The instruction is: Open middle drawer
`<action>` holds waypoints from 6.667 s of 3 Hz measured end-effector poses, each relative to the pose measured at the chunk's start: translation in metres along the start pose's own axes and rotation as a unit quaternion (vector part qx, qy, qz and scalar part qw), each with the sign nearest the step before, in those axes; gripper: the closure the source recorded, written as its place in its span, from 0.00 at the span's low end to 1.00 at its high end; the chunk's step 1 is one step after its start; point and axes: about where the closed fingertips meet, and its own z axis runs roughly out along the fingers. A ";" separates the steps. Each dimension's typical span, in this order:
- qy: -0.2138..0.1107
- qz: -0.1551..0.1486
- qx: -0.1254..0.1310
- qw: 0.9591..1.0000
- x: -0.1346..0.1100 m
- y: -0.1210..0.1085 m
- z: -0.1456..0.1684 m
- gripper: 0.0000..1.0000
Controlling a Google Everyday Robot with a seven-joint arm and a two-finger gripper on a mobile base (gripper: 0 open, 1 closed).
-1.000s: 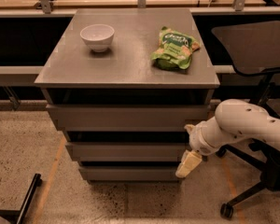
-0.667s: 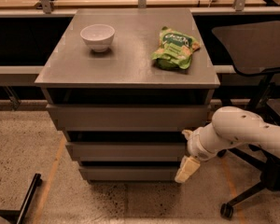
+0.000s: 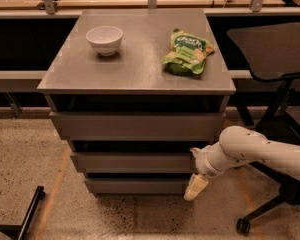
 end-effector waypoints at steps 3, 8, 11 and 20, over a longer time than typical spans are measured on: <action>-0.018 0.012 -0.015 1.000 0.020 -0.045 0.059 0.00; -0.055 0.058 -0.017 0.997 0.041 -0.063 0.098 0.65; -0.055 0.058 -0.019 0.997 0.038 -0.062 0.096 0.83; 0.048 0.183 -0.195 0.963 0.060 0.084 0.072 0.00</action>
Offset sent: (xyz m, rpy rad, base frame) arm 0.0582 -0.0081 -0.0607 0.0534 0.0182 -0.0197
